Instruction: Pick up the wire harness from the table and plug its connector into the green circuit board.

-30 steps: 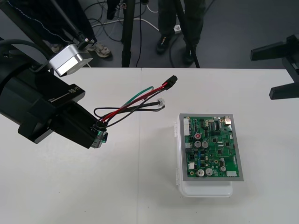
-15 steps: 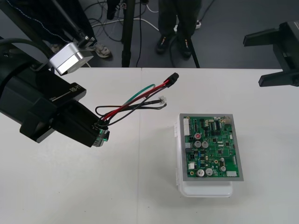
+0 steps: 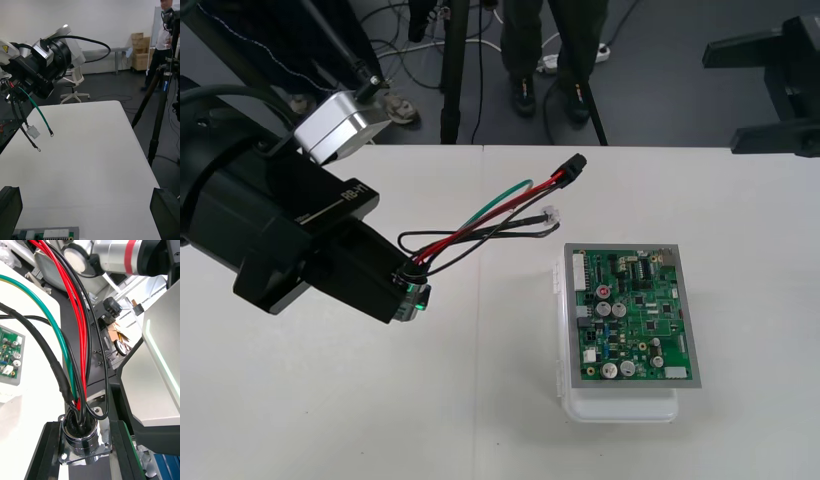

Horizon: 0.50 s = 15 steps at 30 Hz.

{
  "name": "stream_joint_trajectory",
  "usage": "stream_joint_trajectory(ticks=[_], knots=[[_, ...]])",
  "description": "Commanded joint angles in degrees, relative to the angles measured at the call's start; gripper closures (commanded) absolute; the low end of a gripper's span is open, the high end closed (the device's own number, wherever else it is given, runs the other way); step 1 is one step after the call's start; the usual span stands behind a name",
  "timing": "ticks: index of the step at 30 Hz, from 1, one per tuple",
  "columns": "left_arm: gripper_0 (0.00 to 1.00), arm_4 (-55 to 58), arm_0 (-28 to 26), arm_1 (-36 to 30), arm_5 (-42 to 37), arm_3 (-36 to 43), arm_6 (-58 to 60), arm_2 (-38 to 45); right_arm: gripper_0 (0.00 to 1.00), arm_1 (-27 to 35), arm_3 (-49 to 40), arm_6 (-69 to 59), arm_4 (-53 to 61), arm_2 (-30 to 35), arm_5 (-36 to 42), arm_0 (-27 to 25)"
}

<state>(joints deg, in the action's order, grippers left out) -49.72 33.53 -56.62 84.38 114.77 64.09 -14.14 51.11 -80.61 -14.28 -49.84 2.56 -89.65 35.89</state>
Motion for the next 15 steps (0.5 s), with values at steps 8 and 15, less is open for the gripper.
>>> stream_joint_trajectory(ticks=[8, 15], knots=[[1.0, -0.37, 2.68, 3.1, -2.82, 1.51, -3.19, -0.81, 0.0, -7.87, -5.17, 2.59, 0.88, -0.98, -0.35, 2.78], [1.0, -1.78, 2.68, 3.89, -2.91, 1.51, -3.01, -0.81, 0.0, -7.87, -9.13, 2.59, 3.34, -4.85, -0.35, 2.61]])
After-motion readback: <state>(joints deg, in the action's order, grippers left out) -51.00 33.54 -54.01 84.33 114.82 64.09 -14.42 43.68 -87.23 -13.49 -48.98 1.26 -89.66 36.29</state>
